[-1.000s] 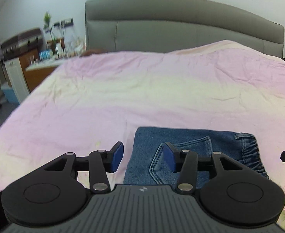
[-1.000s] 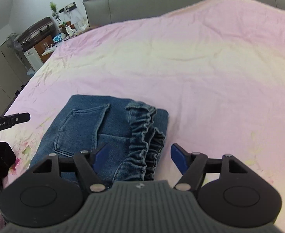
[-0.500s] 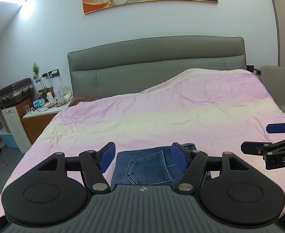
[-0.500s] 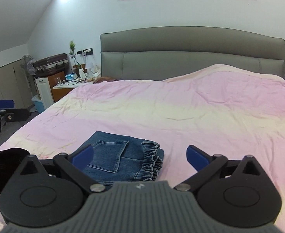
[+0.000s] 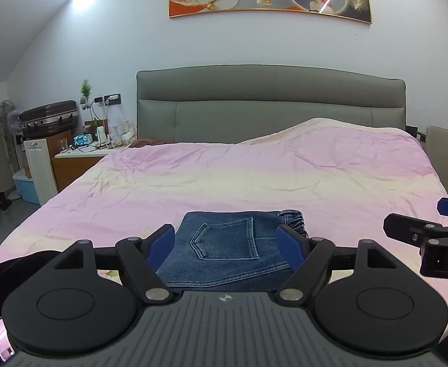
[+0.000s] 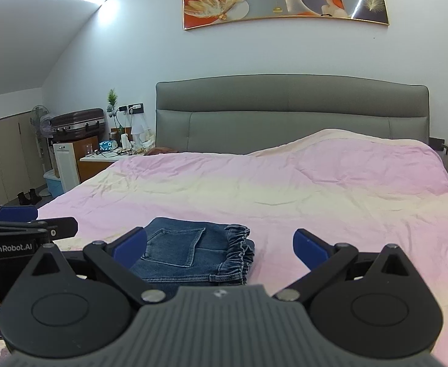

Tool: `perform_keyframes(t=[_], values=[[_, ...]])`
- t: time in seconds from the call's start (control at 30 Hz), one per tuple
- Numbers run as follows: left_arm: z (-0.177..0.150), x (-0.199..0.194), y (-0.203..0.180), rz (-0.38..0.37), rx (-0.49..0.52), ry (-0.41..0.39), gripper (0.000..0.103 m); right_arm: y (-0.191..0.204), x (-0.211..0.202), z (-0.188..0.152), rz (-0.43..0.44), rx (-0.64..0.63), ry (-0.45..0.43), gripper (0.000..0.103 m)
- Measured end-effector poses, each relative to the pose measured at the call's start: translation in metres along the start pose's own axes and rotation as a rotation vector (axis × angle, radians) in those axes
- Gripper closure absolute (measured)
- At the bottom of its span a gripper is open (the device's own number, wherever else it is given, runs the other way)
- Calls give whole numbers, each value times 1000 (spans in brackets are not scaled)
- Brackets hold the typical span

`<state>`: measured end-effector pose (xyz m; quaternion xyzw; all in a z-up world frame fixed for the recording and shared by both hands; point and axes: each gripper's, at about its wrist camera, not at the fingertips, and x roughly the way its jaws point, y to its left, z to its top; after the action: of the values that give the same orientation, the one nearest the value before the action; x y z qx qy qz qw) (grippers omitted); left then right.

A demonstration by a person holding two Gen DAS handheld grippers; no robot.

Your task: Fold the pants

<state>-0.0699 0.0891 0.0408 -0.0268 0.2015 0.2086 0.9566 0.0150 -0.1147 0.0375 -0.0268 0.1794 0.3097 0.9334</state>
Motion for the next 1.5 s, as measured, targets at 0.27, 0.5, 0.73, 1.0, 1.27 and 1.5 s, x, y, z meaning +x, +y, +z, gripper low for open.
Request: perform_keyframes(t=[0.27,0.5,0.73,1.0,1.27,1.5], values=[[-19,8,-2,28,7,79,12,9,0,-26,-49,-16,12,5],[-41,25,-11,-2,23,199,12,8,14,-45,-47,-14,99,5],[-44,27,-11,7,34,208,12,6,16,-49,-81,-13,97,5],[-39,29,-10,12,36,205,12,8,18,-48,-89,-27,102,5],[-35,30,-9,6,46,197,12,8,17,-50,-88,-34,97,5],[-33,28,-10,1,44,193,12,8,15,-51,-89,-32,94,5]])
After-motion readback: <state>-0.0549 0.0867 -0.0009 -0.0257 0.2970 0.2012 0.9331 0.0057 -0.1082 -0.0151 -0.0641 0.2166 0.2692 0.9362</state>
